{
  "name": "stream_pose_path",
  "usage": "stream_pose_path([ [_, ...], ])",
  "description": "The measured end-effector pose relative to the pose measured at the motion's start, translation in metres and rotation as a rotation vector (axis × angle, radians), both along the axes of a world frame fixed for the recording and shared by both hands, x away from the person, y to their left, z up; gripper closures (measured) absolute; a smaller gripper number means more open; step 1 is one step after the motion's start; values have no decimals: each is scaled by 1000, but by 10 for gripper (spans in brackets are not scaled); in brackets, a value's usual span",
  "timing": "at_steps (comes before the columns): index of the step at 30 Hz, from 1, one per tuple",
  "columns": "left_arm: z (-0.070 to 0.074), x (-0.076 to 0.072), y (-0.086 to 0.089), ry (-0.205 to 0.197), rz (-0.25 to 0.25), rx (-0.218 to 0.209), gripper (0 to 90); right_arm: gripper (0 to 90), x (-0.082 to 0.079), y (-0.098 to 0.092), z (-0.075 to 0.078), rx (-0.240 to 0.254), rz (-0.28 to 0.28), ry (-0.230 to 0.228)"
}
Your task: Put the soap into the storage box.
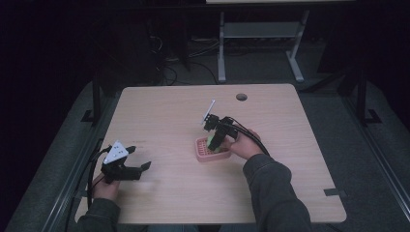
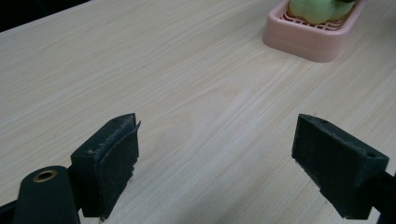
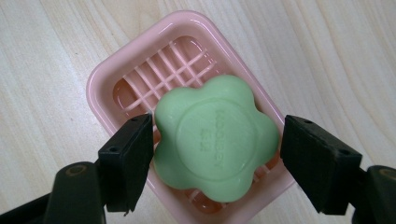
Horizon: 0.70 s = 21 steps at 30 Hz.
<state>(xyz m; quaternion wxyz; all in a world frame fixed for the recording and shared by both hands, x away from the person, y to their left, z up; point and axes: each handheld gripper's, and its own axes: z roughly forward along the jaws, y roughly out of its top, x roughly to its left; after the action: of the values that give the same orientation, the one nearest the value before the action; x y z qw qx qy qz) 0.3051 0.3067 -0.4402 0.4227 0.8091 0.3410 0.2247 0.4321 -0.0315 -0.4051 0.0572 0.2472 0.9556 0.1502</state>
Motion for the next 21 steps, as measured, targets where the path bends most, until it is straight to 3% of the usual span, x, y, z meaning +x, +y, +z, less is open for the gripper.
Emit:
stream_pose_path([
  [21, 0, -1, 0, -1, -9, 12, 144, 257, -6, -16, 16, 42, -24, -10],
])
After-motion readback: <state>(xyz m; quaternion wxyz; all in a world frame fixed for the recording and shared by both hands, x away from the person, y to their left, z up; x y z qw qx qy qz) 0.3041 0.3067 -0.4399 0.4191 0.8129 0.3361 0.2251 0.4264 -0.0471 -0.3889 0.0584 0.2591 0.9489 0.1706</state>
